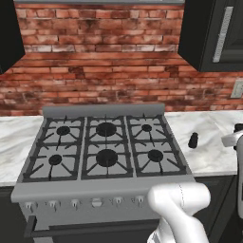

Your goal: Take 2 condiments from the cabinet and move them on the counter near the stove.Make sure the condiments are lined up with each other, next to each other.

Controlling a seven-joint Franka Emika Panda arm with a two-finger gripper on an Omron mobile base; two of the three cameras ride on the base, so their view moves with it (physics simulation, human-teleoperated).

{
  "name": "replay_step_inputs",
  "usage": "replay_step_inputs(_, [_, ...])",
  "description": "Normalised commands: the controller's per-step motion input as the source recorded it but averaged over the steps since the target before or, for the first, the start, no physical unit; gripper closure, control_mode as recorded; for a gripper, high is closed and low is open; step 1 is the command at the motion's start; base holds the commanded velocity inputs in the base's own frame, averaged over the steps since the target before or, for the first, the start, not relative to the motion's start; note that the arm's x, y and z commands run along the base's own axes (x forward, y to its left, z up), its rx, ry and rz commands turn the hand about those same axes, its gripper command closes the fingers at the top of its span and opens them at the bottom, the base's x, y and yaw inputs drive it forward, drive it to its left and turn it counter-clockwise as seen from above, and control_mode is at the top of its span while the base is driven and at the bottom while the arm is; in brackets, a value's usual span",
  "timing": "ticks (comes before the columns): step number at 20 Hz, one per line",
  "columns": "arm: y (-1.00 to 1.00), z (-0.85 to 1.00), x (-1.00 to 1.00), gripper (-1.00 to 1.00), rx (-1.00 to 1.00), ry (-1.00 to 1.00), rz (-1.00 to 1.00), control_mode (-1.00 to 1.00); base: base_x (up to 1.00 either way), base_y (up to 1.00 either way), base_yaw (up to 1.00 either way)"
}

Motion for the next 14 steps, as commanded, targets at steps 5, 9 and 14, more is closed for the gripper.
replay_step_inputs(5, [-0.33,-0.28,0.22,1.0,0.01,0.03,0.0,-1.0,0.0,0.0,0.0])
replay_step_inputs(9, [-0.17,-0.23,0.32,1.0,0.09,0.0,0.0,-1.0,0.0,0.0,0.0])
replay_step_inputs(14, [-0.16,-0.23,0.32,1.0,0.17,0.09,0.01,-1.0,0.0,0.0,0.0])
